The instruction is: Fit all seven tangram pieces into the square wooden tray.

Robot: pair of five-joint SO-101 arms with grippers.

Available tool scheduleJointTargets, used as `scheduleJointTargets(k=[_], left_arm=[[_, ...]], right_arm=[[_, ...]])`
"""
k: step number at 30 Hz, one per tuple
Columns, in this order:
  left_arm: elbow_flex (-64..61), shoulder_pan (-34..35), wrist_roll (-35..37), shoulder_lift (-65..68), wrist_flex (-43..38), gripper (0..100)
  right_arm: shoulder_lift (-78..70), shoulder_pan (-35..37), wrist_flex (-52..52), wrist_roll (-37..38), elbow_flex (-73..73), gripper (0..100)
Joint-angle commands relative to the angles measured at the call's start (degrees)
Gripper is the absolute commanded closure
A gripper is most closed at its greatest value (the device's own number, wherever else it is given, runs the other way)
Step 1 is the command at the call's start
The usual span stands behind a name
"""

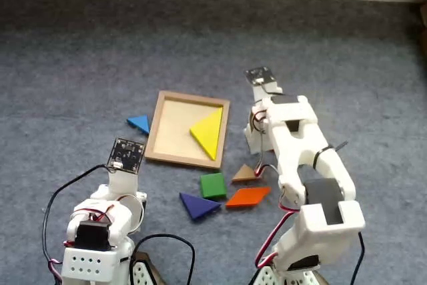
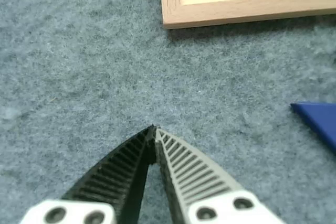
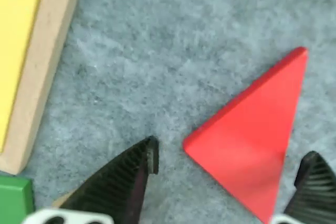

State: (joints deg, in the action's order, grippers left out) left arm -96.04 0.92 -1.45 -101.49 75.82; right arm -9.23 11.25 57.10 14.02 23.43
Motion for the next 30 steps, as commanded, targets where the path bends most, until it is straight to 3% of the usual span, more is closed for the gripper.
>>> scheduleJointTargets(k=[1,7,15,21,30], left_arm=[[-1.10,0.57,-0.26,-2.68,0.26,100],[-1.10,0.57,-0.26,-2.68,0.26,100],[-1.10,0.57,-0.26,-2.68,0.26,100],[-1.10,0.57,-0.26,-2.68,0.26,100],[-1.10,0.57,-0.26,-2.68,0.26,100]], right_arm=[[0.48,-0.48,0.31,-0.62,-3.21,61.3],[0.48,-1.36,0.22,-4.57,-3.38,61.3],[0.40,-1.89,0.31,-4.66,-5.32,61.8],[0.31,-1.98,0.31,-4.66,-5.32,69.2],[0.31,-2.59,2.51,-3.78,-5.58,69.2]])
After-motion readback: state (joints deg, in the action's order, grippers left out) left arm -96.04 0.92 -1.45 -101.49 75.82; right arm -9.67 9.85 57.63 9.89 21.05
